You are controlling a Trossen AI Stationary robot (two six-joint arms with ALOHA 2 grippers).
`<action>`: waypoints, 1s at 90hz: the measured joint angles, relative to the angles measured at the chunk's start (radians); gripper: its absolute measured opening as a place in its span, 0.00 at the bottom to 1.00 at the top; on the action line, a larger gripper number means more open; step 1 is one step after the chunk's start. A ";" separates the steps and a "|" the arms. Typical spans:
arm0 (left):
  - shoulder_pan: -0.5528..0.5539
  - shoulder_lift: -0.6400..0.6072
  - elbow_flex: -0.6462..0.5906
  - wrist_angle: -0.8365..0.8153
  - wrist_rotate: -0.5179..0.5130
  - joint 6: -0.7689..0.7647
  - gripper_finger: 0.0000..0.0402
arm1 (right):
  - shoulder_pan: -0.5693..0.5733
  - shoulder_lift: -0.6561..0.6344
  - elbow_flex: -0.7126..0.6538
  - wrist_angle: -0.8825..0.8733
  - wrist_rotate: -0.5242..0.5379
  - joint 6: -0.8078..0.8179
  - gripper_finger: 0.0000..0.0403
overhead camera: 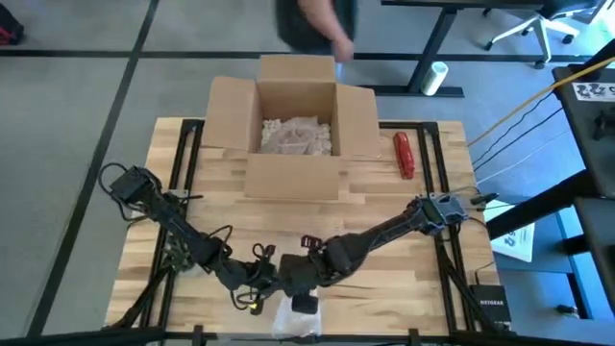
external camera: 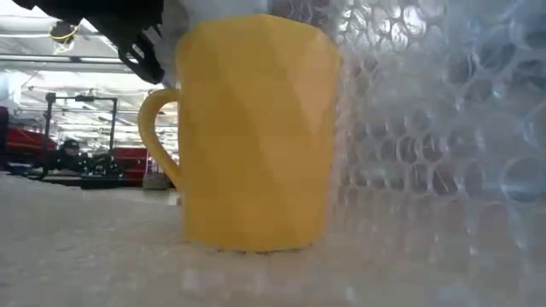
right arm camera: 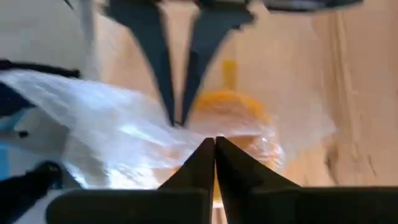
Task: Wrap mug
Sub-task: Wrap the yellow mug with bubble wrap
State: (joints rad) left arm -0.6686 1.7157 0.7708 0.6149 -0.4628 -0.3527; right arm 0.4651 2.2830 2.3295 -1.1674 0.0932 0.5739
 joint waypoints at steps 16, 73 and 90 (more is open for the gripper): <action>0.005 0.000 0.001 0.004 0.000 -0.009 0.00 | 0.007 0.028 -0.001 0.024 -0.001 0.019 0.00; -0.172 -0.054 0.000 -0.070 -0.120 -0.094 0.00 | -0.002 0.138 -0.002 0.038 -0.059 0.096 0.00; -0.233 -0.044 -0.001 -0.080 -0.125 -0.190 0.00 | -0.030 0.186 -0.039 0.057 -0.094 0.097 0.00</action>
State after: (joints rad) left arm -0.9017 1.6716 0.7700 0.5354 -0.5877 -0.5424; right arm 0.4348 2.4685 2.2904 -1.1105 -0.0010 0.6708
